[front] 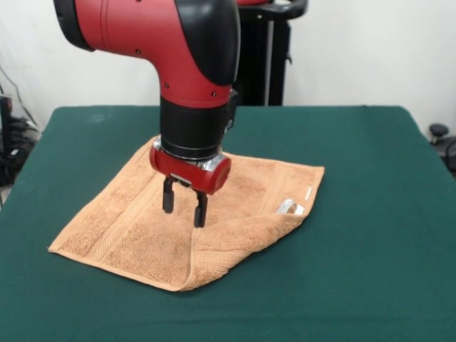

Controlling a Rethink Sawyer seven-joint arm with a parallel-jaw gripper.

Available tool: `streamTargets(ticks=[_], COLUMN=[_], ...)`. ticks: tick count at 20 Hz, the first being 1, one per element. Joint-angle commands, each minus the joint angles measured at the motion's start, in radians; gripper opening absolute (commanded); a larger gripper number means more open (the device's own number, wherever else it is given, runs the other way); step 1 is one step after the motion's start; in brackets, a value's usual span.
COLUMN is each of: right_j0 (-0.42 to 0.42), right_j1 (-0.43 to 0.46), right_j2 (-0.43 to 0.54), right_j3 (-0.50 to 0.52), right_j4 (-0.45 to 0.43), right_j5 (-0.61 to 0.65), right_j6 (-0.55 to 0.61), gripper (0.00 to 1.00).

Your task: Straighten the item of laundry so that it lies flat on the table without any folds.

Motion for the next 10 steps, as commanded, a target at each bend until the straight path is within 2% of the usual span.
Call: streamTargets(ticks=[1,10], right_j0=[0.053,0.069], right_j1=[0.045,0.087], right_j2=[0.05,0.042], right_j3=[-0.027,-0.059], right_j4=[0.053,0.059], right_j5=[0.118,0.09], right_j6=[0.095,0.112], gripper=[1.0,1.0])
